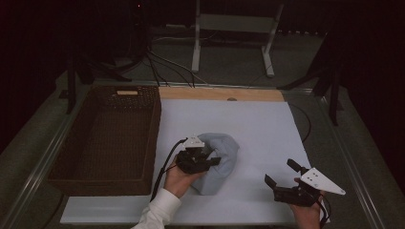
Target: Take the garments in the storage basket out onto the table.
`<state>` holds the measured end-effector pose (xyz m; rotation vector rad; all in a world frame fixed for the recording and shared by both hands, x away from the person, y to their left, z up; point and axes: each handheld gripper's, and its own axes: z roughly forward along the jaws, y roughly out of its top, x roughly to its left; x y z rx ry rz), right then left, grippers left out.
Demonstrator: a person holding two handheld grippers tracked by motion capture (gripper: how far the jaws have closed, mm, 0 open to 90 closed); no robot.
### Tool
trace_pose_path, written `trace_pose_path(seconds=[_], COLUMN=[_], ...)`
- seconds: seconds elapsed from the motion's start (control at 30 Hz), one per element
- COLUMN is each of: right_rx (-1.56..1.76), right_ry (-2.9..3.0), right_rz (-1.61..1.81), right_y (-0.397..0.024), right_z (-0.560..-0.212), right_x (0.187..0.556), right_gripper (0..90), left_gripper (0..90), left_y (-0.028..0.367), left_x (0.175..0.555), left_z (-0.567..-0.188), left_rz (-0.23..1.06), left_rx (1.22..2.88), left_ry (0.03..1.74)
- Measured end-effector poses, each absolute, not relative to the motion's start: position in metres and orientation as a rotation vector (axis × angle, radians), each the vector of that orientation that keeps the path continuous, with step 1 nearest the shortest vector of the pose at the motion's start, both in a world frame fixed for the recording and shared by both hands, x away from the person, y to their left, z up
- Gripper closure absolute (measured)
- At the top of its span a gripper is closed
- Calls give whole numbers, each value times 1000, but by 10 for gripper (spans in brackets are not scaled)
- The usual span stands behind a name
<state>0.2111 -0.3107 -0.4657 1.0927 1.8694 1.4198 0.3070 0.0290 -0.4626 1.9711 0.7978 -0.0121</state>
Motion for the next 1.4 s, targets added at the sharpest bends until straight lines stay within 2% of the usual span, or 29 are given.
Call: trace_pose_path(seconds=[0.2,0.3,0.5,0.63,0.77,0.83,0.9,1.4], right_rx=[1093,1091,1093,1091,1092,1091,1092,1091], right_ry=[1869,1870,1868,1869,1870,1871,1870,1867], right_rz=[1419,1419,1419,1418,1418,1416,1417,1412], right_y=[-310,-310,-311,-310,-310,-310,-310,-311], right_z=[-466,-466,-466,-466,-466,-466,-466,-466], right_x=[211,211,211,211,211,211,211,211], right_gripper=[0,0,0,0,0,0,0,0], left_gripper=[721,673,432,238,143,49,10,3], left_y=[23,21,22,27,35,39,44,69], left_x=[303,301,299,297,296,295,294,286], left_z=[-467,-469,-465,-460,-457,-456,-455,-442], left_rz=[-26,-39,-35,39,78,87,96,196], left_rx=[1987,1989,1962,1946,1915,1897,1879,1824], left_ry=[787,778,776,799,819,830,835,863])
